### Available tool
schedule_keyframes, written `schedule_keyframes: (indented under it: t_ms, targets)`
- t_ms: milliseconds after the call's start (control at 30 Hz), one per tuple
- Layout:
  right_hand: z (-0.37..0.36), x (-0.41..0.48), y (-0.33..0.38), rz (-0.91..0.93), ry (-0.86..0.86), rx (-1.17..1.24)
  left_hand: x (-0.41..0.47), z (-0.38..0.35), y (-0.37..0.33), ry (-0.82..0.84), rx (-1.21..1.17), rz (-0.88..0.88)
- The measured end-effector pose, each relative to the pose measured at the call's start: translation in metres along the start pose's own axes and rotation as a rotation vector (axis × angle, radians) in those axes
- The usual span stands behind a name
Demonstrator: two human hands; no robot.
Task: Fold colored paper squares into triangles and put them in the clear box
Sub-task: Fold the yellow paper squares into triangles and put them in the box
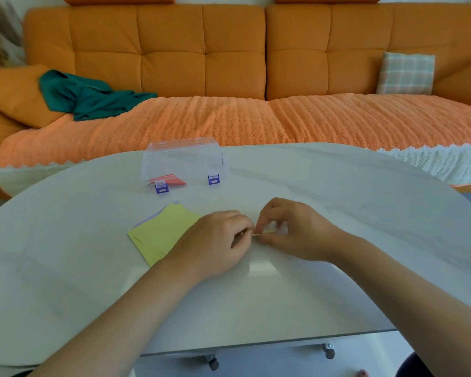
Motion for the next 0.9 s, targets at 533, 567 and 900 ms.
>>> schedule_keyframes:
  t_ms: [533,567,900]
  targets:
    - [0.001,0.008,0.022,-0.167,-0.093,0.361,-0.006,0.019,0.04,-0.012,-0.279,0.34]
    - [-0.001,0.007,0.022,-0.176,-0.097,0.347,-0.006,0.018,0.039,0.011,-0.254,0.327]
    - [0.005,0.013,0.014,-0.256,-0.186,0.347,0.005,0.037,0.032,-0.023,-0.125,0.236]
Point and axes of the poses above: each hand's wrist, its own x-axis towards the middle knuckle, its own z-axis out of the back of the hand, y = z × x, the point moved 10 cm from there along x, towards the middle knuckle, and after that the axes turned 11 degrees about -y, right-handed, at the moved point
